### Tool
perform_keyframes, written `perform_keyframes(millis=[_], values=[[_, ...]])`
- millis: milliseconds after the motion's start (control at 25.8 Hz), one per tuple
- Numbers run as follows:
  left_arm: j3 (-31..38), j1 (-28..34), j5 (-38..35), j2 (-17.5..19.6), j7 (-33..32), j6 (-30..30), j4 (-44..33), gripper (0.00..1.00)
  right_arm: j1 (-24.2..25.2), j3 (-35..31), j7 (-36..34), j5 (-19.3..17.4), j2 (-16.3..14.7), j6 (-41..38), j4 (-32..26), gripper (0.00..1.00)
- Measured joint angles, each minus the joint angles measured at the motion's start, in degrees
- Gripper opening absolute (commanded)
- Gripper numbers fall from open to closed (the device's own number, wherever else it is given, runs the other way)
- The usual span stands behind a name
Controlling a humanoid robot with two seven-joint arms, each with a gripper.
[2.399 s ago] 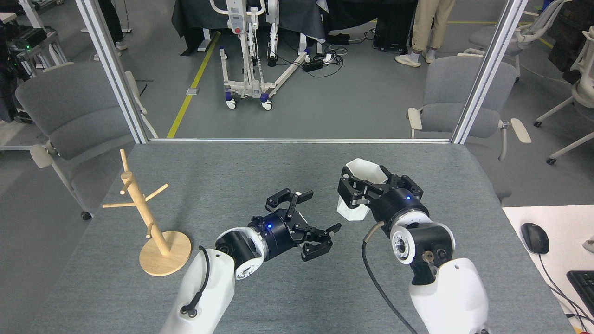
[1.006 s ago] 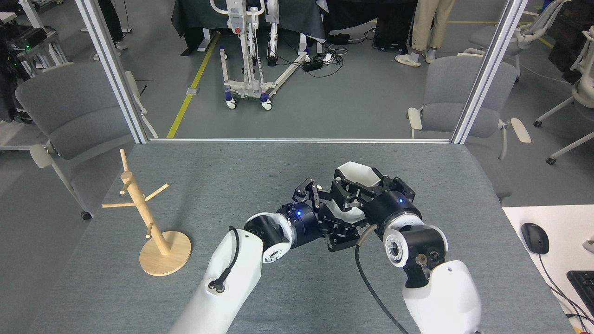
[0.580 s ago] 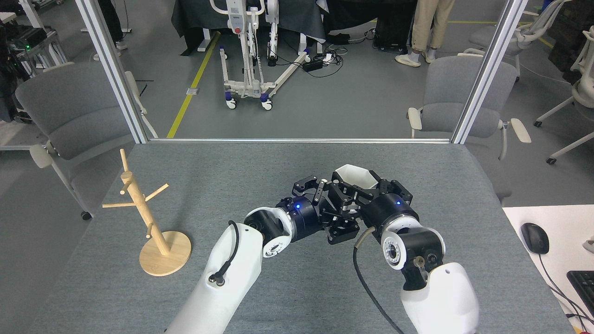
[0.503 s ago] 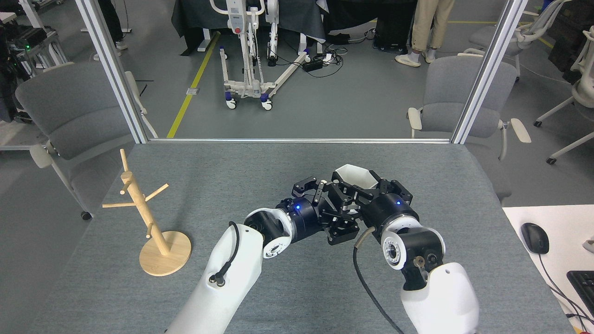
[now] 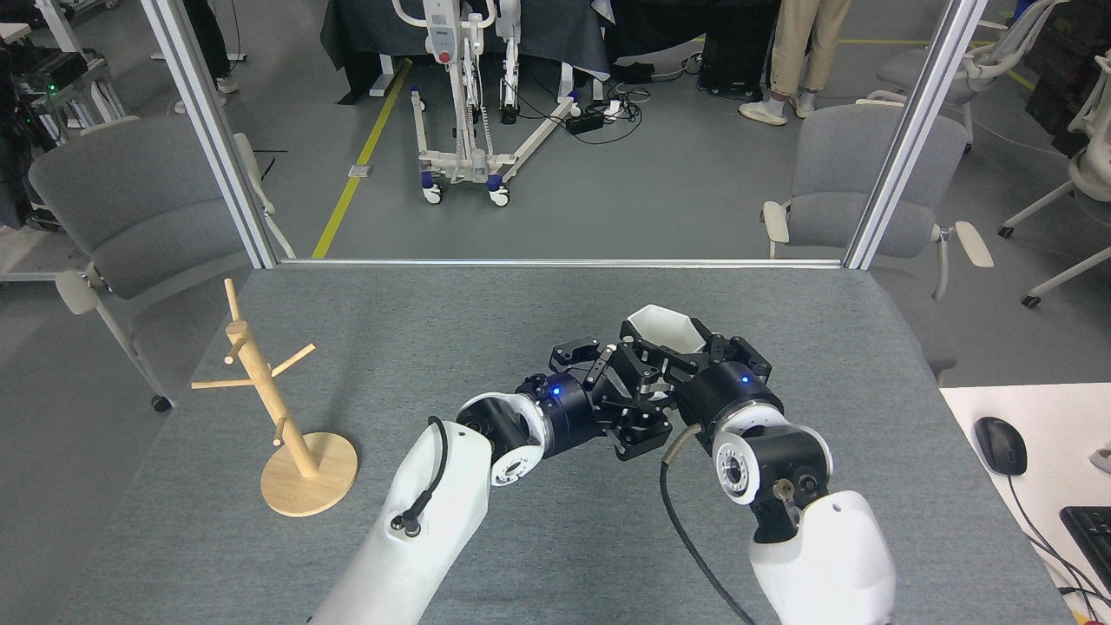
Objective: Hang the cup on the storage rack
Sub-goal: 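Grasp the cup's base with the left gripper beneath the right gripper, then open the right gripper and withdraw it from the cup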
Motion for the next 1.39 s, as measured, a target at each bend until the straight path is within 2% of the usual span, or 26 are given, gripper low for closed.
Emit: perform_keyframes(millis=[39,426,464,580,735,813,851,929,1006,1238,1393], values=[[0.0,0.0,0.0,0.0,0.0,-0.1,0.3,0.0,0.0,0.0,0.2,0.0,0.0,-0.1,0.0,0.0],[0.2,-0.1,0.2,0.0,-0.2,-0.6,1.8,0.0,-0.1,0.1,0.8,0.0,0.0,-0.6,0.4,0.01],[0.2,-0.1,0.2,0.0,-0.2,-0.6,1.8,0.0,-0.1,0.1,0.6,0.0,0.0,-0.7,0.4,0.12],[0.2,-0.1,0.2,0.2,-0.2,-0.4,1.9,0.0,-0.2,0.2,0.0,0.0,0.0,-0.8,0.4,0.58],[0.2,-0.1,0.2,0.2,-0.2,-0.1,1.9,0.0,-0.3,0.2,-0.8,0.0,-0.2,-0.9,0.4,0.94],[0.2,-0.1,0.2,0.2,-0.2,-0.1,1.9,0.0,-0.3,0.2,-0.9,0.0,-0.2,-0.8,0.4,0.96],[0.2,-0.1,0.2,0.3,-1.1,0.0,1.9,0.0,-0.3,0.2,-3.2,0.0,-0.2,-0.7,0.4,0.96],[0.2,0.2,0.2,0.4,-2.5,0.0,2.2,0.0,-0.2,0.2,-10.2,0.0,-0.1,-0.6,0.5,0.98],[0.2,-0.1,0.2,0.2,-0.9,0.0,2.0,0.0,-0.1,0.1,-16.3,-0.3,-0.1,-0.6,0.8,0.98],[0.2,0.3,0.2,0.4,-1.1,-0.2,2.1,0.0,0.0,0.1,-31.9,-3.8,-0.2,-0.7,2.8,0.98],[0.3,1.6,0.2,0.6,-0.9,-0.2,1.4,0.0,0.1,-0.6,-35.2,-4.7,-0.5,-0.7,3.2,0.98]])
